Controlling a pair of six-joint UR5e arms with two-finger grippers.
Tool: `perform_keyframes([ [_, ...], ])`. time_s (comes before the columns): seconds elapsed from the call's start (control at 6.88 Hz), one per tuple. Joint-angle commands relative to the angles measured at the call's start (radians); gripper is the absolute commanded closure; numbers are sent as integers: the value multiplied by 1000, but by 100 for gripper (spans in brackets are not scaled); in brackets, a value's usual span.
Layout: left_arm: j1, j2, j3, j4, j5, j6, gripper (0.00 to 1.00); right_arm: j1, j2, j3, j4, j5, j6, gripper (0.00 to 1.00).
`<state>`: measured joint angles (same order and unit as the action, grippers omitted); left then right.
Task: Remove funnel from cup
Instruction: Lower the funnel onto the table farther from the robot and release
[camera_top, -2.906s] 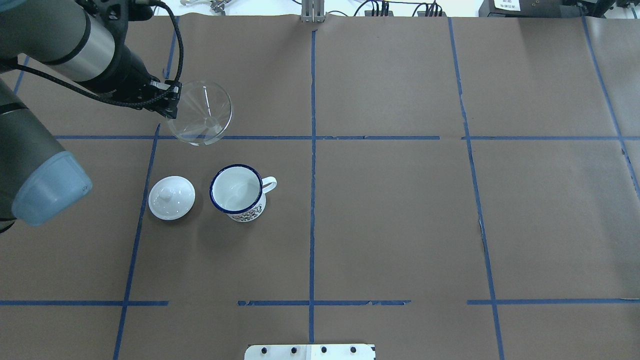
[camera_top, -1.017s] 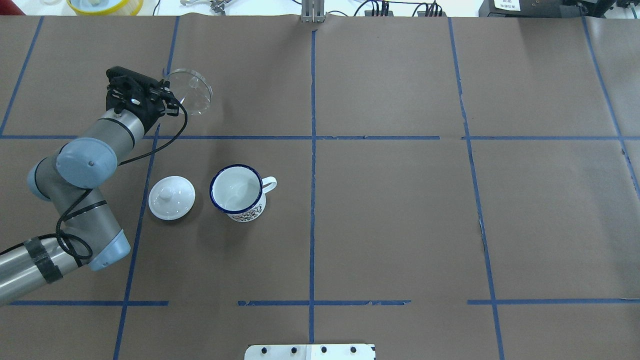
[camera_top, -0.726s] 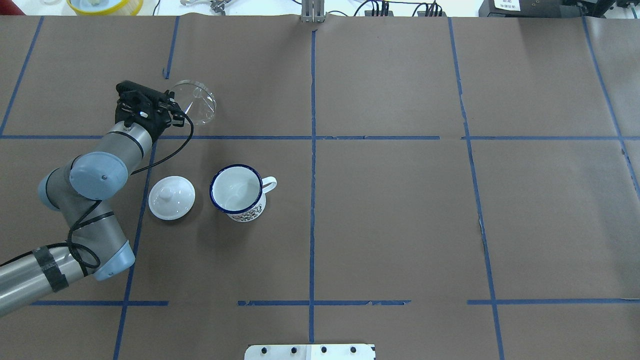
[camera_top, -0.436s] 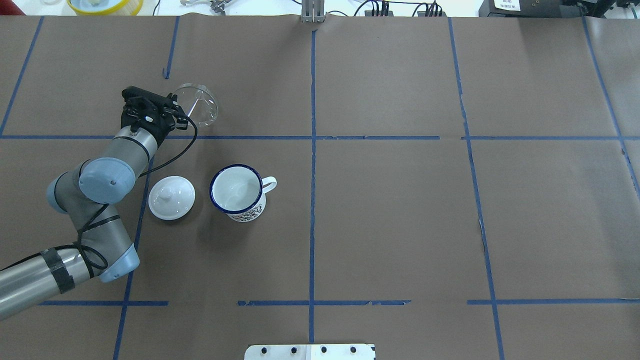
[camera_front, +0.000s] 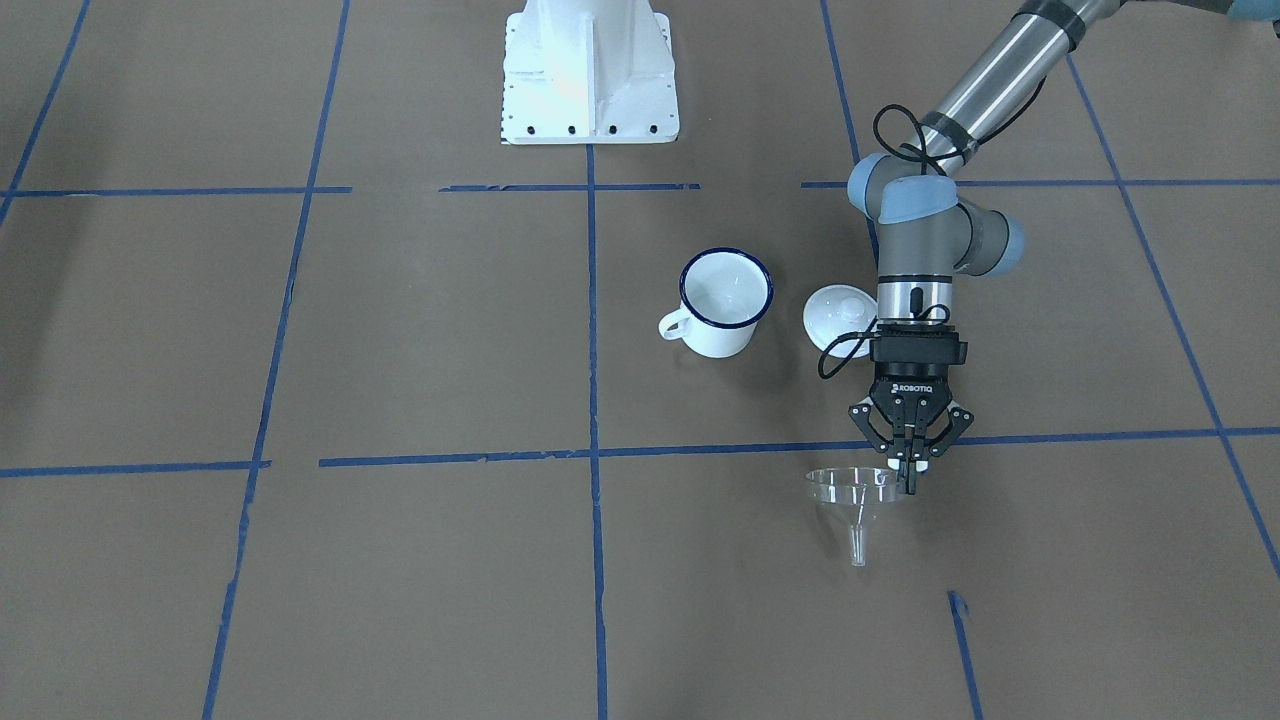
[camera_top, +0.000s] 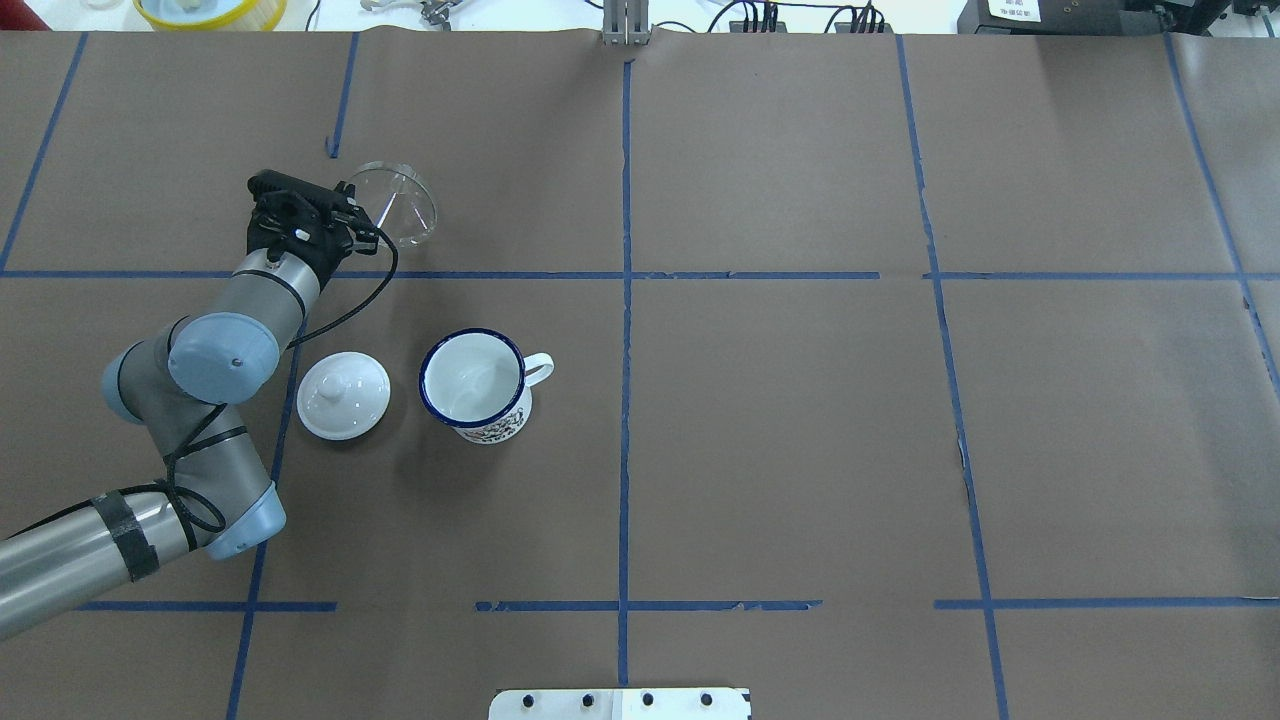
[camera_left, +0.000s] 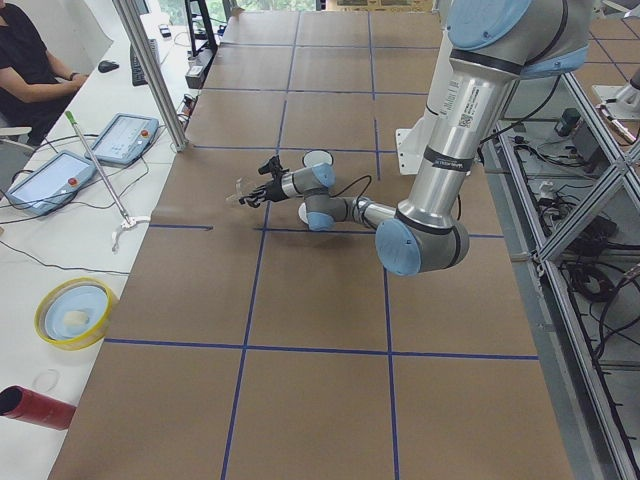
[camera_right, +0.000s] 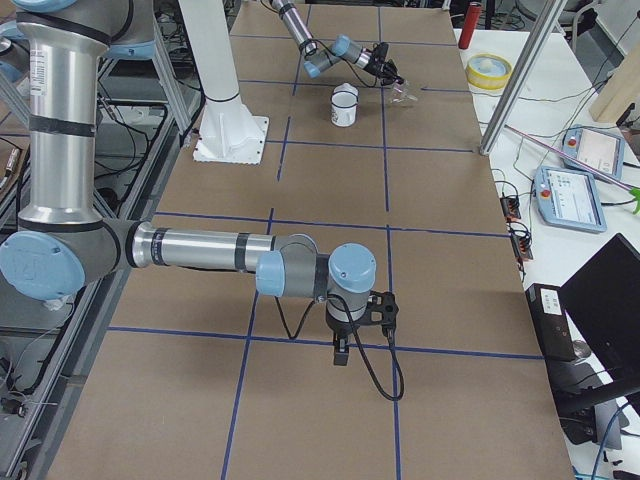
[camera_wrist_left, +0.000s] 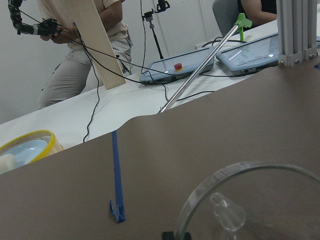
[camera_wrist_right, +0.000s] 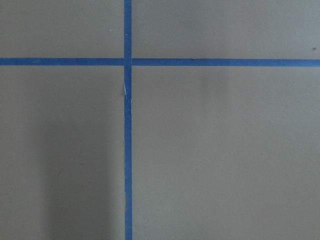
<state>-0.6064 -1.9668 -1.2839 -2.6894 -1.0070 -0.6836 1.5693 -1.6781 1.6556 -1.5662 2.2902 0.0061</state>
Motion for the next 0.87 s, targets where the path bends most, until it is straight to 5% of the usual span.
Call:
perform_keyframes([
  [0.0,-3,-1,3,-1,1,-1,100,0,0,0,0,0,0,0],
  [0.15,-6,-1,3,0,1,-1,53,0,0,0,0,0,0,0],
  [0.44,-7,-1,3,-1,1,1,0,0,0,0,0,0,0,0],
  [0.73,-16,-3,-6,-26,-15,9,0,0,0,1,0,0,0,0],
])
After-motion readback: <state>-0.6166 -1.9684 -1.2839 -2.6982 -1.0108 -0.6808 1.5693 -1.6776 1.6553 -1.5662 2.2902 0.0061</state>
